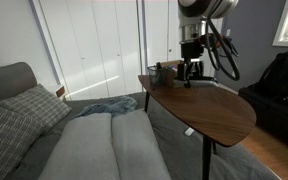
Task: Remove the black and grey object from the box and put it on the table.
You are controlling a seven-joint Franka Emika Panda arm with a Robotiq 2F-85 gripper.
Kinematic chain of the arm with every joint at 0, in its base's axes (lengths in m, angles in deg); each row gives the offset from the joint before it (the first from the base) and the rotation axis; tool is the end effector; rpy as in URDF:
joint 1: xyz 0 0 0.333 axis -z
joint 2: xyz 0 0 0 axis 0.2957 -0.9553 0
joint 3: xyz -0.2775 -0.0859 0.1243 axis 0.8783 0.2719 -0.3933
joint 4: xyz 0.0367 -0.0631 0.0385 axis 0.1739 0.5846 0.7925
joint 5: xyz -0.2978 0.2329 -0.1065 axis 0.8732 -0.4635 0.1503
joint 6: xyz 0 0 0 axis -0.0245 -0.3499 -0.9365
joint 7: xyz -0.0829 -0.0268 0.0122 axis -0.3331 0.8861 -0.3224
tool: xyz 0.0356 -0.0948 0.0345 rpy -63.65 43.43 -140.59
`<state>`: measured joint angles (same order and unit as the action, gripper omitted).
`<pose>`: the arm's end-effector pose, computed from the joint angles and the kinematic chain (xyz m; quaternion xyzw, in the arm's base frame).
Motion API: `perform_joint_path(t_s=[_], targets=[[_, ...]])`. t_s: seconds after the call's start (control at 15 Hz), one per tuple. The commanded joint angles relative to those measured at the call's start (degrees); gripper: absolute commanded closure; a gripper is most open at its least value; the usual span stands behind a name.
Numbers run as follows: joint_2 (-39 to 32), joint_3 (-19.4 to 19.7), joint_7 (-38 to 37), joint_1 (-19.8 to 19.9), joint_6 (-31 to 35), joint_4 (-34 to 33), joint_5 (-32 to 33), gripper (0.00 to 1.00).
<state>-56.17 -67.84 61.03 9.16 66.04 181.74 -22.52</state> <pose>0.4516 0.1404 0.4397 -0.9806 -0.1768 0.0826 0.0158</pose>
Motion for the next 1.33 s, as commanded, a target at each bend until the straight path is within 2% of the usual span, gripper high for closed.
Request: perform_joint_path(t_s=[0.0,0.07,0.27,0.33,0.4,0.53,1.07,1.27], targets=[[9.9,-2.7,-13.5,-1.9,-1.8,12.8,-2.7,0.58],[3.3,-1.4,-7.4,-1.2,-2.1,5.7,-0.6,0.33],[7.4,-2.8,-12.5,-2.1,-2.2,11.3,-1.2,0.33],[8.0,-2.8,-12.7,-2.1,-2.2,11.8,-1.2,0.58],[7.3,-3.6,-16.5,-1.3,-3.9,11.2,0.6,0.58],[8.9,-4.1,-20.4,-0.7,-3.2,13.2,2.8,0.58],[10.2,-4.2,-14.5,-1.4,11.7,18.9,14.2,0.58],[10.1,-4.5,-15.8,-1.9,15.3,20.5,13.9,0.58]])
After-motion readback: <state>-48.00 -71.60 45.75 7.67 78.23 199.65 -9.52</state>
